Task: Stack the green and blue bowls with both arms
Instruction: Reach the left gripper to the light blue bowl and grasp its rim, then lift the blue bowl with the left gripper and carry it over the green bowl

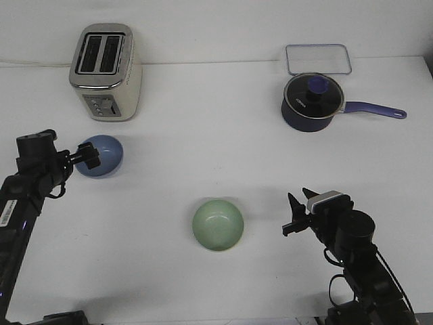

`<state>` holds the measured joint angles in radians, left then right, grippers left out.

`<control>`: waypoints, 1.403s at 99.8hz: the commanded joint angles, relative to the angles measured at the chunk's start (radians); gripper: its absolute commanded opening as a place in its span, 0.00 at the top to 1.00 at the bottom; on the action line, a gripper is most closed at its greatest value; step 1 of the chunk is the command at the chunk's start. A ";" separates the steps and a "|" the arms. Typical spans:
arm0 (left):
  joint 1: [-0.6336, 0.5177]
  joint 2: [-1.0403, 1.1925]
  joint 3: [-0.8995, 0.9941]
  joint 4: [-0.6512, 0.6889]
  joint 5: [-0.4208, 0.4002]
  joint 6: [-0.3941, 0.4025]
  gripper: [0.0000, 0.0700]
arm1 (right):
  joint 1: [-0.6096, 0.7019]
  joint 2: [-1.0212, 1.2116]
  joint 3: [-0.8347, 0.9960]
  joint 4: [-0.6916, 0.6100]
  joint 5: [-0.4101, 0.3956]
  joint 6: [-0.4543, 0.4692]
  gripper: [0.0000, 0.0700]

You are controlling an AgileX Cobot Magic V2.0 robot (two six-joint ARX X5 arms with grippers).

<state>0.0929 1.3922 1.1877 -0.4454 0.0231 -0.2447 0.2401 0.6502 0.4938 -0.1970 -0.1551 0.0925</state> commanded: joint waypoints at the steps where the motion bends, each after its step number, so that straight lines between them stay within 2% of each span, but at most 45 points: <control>1: 0.008 0.053 0.024 -0.011 0.004 0.016 0.14 | 0.001 0.006 0.007 0.009 -0.002 -0.012 0.61; 37: 0.072 0.277 0.035 0.023 0.005 0.024 0.14 | 0.001 0.006 0.007 0.009 -0.002 -0.015 0.61; 59: 0.089 0.359 0.048 0.061 0.064 0.023 0.19 | 0.001 0.006 0.007 0.010 -0.002 -0.014 0.61; 63: 0.089 0.369 0.048 0.065 0.064 0.023 0.28 | 0.001 0.006 0.007 0.010 -0.001 -0.015 0.61; 66: 0.089 0.376 0.048 0.066 0.064 0.023 0.40 | 0.001 0.006 0.007 0.010 -0.001 -0.015 0.61; 77: 0.089 0.387 0.048 0.058 0.067 0.023 1.00 | 0.001 0.006 0.007 0.010 -0.001 -0.015 0.61; 80: 0.089 0.387 0.048 0.059 0.067 0.023 0.97 | 0.001 0.006 0.007 0.009 -0.001 -0.014 0.61; 99: 0.089 0.353 0.059 0.047 0.074 0.024 0.98 | 0.001 0.006 0.007 0.010 -0.001 -0.014 0.61; 125: 0.060 0.157 0.067 -0.015 0.292 0.055 0.98 | 0.001 0.006 0.007 0.010 -0.001 -0.014 0.61; 140: -0.031 0.040 0.067 -0.104 0.348 0.113 0.98 | 0.001 0.006 0.007 0.010 -0.001 -0.014 0.61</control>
<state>0.0956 1.4406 1.2392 -0.5156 0.3523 -0.1802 0.2401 0.6502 0.4938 -0.1967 -0.1547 0.0849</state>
